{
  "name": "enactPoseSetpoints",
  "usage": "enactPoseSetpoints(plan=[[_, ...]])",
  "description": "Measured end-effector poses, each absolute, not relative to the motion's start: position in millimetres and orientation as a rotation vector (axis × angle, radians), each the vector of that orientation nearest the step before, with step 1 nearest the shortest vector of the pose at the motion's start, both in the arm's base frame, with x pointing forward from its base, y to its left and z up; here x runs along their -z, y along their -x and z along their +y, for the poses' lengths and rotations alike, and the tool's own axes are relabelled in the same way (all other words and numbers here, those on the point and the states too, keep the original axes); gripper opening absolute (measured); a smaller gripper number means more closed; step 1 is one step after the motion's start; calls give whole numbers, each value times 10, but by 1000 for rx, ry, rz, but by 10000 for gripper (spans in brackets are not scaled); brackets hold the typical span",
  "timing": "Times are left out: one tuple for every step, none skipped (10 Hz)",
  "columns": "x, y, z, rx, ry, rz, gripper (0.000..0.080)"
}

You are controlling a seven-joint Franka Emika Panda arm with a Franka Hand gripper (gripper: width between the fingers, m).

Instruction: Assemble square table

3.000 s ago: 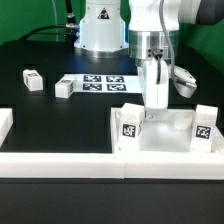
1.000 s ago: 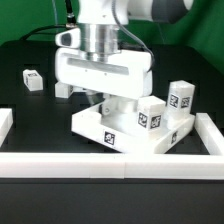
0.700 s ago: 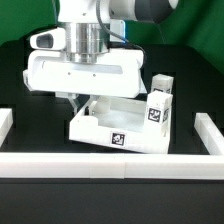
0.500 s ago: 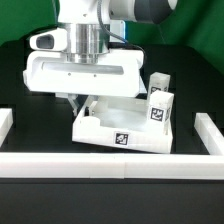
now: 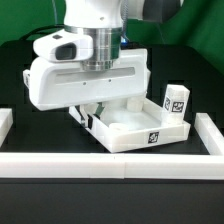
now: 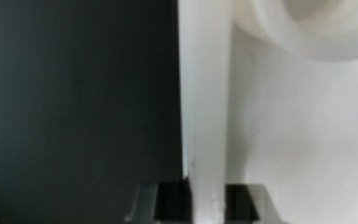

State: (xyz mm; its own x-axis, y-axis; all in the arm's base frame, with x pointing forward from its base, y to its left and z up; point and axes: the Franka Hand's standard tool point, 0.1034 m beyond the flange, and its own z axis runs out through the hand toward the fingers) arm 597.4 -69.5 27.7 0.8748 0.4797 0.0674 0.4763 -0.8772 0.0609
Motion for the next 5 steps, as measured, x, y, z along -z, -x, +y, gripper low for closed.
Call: enactPoseSetpoints(plan=[[-273, -5967, -720, -117, -2978, 830, 54], [-272, -5965, -730, -111, -2956, 886, 54], [-282, -5983, -731, -98, -2889, 1042, 54], [-365, -6141, -638, -97, -2713, 1356, 54], [-428, -6281, -515, -81, -2603, 1523, 54]])
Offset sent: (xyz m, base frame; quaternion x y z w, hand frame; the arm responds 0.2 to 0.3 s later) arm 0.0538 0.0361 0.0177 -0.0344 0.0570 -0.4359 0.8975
